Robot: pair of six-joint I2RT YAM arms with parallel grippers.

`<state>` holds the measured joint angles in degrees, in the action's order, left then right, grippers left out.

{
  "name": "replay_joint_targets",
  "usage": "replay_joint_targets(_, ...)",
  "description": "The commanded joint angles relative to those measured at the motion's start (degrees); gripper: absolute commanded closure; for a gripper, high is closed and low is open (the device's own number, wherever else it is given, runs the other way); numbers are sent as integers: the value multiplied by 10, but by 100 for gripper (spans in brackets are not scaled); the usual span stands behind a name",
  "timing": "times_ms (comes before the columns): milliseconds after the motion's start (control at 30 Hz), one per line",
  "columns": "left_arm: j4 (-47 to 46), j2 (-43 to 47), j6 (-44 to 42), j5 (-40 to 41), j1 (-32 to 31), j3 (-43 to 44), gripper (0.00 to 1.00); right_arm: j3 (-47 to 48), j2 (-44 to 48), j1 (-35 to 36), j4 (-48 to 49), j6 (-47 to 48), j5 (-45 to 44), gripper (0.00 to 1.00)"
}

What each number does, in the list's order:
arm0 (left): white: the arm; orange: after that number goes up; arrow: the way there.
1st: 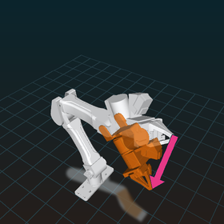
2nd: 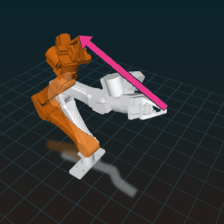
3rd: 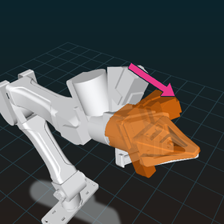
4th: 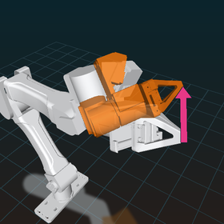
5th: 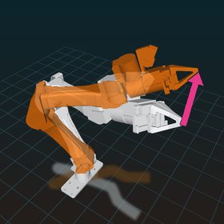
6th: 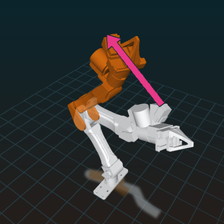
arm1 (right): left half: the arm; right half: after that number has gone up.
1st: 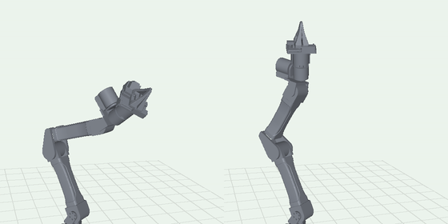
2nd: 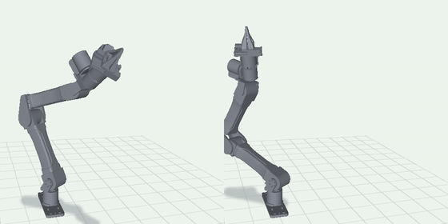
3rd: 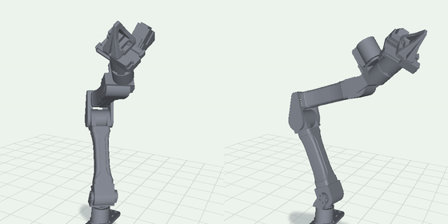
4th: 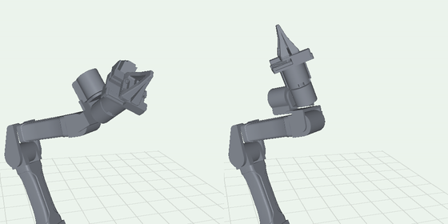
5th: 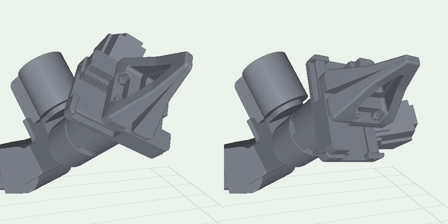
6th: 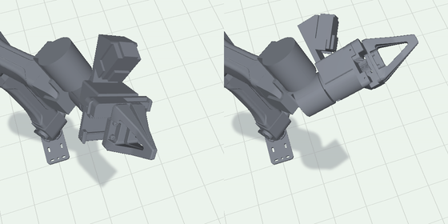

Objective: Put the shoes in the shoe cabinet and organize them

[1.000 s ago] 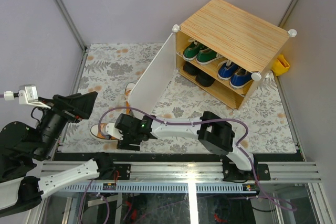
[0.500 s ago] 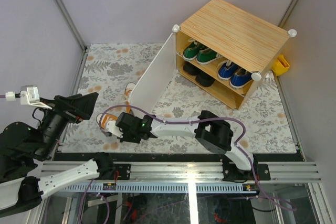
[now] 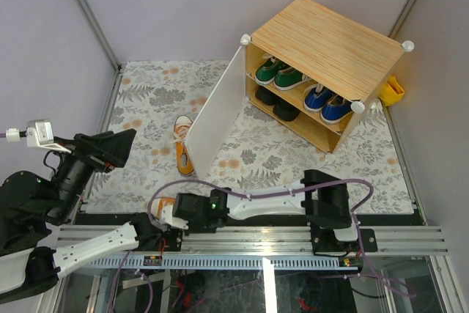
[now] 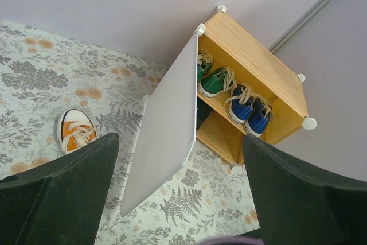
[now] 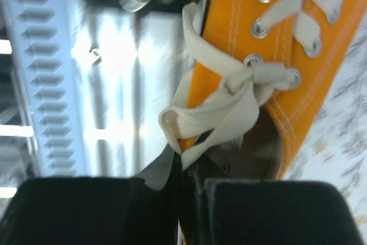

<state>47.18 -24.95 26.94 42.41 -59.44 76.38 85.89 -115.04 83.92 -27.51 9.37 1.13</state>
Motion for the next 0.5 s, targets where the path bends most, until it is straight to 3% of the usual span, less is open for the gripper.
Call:
replay_joint_targets(0,-34,-14,-13,0,1,10,13,-44,119,39,-66,-59,8,100)
replay_joint_targets(133,-47,-21,-16,-6,0,7,13,-86,182,60,-95,-99,18,100)
replay_joint_targets(367,-47,-29,-13,-18,0,10,13,-144,269,72,-198,-193,-112,100)
replay_joint_targets(467,-47,-34,-13,-25,1,12,13,-170,306,40,-220,-261,-173,100)
